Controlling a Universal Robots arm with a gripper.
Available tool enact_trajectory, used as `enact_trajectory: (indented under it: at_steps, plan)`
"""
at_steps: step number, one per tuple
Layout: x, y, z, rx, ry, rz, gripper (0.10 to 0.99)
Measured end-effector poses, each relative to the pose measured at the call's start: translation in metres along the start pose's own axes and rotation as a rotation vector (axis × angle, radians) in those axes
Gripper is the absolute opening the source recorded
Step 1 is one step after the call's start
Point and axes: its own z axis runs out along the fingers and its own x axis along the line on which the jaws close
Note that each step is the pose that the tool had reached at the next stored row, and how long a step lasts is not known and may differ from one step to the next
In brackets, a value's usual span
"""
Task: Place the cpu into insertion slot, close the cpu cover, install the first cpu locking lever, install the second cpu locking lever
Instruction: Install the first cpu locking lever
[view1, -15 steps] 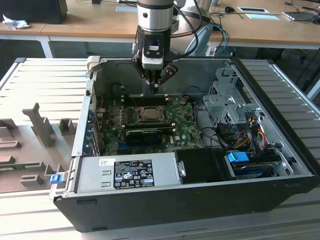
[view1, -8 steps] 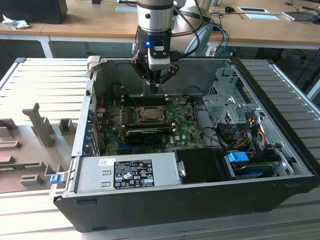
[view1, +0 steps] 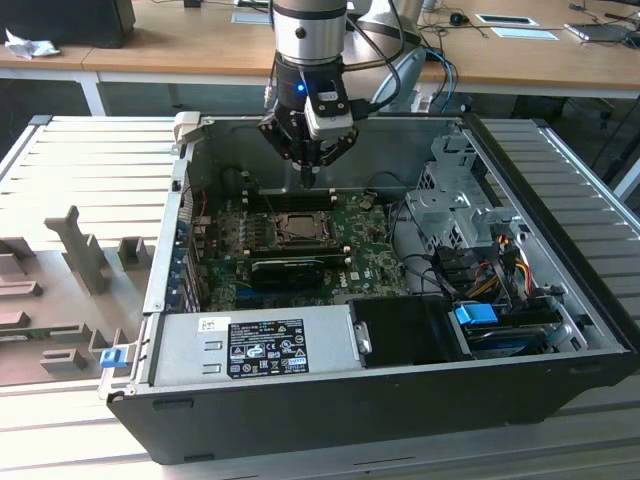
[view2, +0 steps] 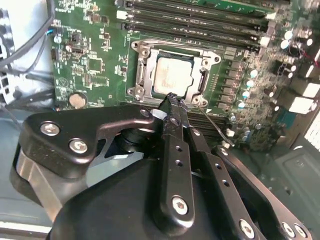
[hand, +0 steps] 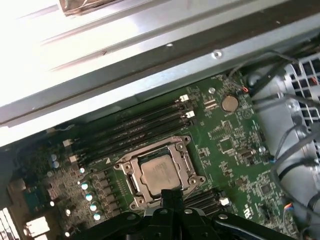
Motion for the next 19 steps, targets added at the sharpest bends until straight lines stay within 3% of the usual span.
enact_trajectory:
  at_steps: [8,11,14,16,17,19]
  plan:
    - [0.0,0.0,0.0006,-0.008,-0.0015,-0.164,0.106]
    - [0.0001,0.0,0.0012,-0.012,-0.0024,-0.273,0.106]
    - [0.0001,0.0001,0.003,-0.017,-0.0029,-0.341,0.106]
    - [0.001,-0.0002,0.0044,-0.021,-0.0022,-0.361,0.106]
    - [0.0035,-0.0011,0.0052,-0.023,-0.0021,-0.364,0.106]
    - [0.0184,-0.0062,0.0069,-0.027,-0.0014,-0.365,0.106]
